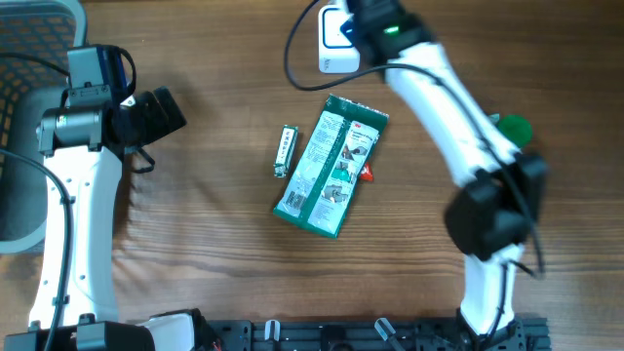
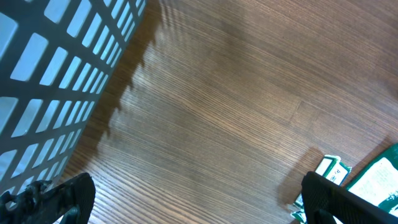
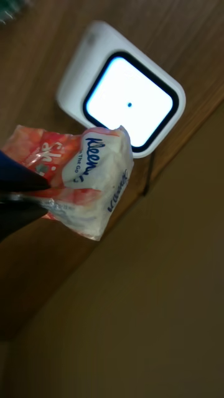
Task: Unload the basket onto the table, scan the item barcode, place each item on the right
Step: 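Carry the Kleenex pack right and drop it near the jar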
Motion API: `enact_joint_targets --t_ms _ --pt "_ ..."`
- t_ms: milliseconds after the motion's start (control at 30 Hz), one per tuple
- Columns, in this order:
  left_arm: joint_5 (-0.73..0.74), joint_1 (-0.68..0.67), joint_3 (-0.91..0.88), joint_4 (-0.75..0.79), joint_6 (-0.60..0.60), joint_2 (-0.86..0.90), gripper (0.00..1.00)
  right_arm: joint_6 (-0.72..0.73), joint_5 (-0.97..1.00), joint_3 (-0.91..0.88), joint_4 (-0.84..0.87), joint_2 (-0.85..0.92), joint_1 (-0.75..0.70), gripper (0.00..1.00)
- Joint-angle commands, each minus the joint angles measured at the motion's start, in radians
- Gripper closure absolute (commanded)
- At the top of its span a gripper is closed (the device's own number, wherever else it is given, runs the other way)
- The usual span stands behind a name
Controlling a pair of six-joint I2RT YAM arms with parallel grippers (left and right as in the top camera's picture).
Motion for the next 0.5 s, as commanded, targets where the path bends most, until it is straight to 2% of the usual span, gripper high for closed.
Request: enact_joint_targets --t_ms 0,100,200,267,433,467 --pt "0.004 0.004 0.013 0.003 -0.002 0.006 0.0 0.179 -0.254 0.006 -0.199 -0.155 -0.098 0.96" --pt "0.004 0.004 0.013 0.003 -0.002 0.006 0.0 0.219 -0.419 0.003 -0.558 -0.181 -0.218 0.96" --pt "0.005 0.004 0.013 0.003 -0.002 0.006 0.0 0.328 -0.426 -0.06 -0.725 -0.17 -0.304 0.96" --pt "0.004 0.004 0.013 0.003 -0.002 0.006 0.0 0.385 -0.426 -0.147 -0.723 -0.17 -0.354 0.96" --pt "0.004 0.004 0.013 0.003 -0.002 0.006 0.0 0.415 -0.335 -0.354 -0.628 -0.17 -0.433 0.95" --pt "0.004 0.004 0.013 0.003 -0.002 0.006 0.0 0.425 -0.306 -0.382 -0.611 -0.17 -0.443 0.92"
